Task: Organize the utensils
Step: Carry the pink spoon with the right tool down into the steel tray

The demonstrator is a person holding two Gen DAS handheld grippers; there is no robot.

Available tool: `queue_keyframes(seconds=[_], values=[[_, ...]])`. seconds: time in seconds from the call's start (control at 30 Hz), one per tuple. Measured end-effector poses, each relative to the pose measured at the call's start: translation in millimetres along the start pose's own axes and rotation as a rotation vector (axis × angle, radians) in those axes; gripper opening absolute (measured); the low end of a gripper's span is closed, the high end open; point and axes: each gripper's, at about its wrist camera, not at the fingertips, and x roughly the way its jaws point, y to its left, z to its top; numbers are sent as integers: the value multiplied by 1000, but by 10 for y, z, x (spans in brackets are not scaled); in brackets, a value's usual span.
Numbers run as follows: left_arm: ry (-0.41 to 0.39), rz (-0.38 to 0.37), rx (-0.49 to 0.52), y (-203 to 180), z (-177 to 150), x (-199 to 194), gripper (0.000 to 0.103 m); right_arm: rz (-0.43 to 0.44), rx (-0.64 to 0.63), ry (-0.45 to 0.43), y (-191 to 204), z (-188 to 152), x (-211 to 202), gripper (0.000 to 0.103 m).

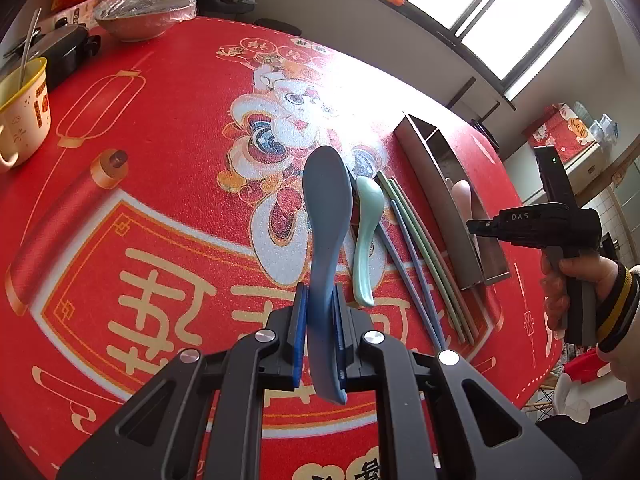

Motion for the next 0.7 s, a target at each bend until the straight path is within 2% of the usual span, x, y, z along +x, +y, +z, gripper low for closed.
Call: queue_keyframes(seconds=[0.47,0.63,0.67,0.7], values=[[2,0,3,-1,0,3,12,29,26,-16,-12,21,-44,11],[9,-5,16,-66,48,29,12,4,-1,-69,-27,-17,-174,12],[11,-9,23,-107,67,41,12,0,-6,-82,-40,-40,-219,16],[13,-14,33,-152,88,55,12,-5,-9,-93,-61,-58,-263,25]])
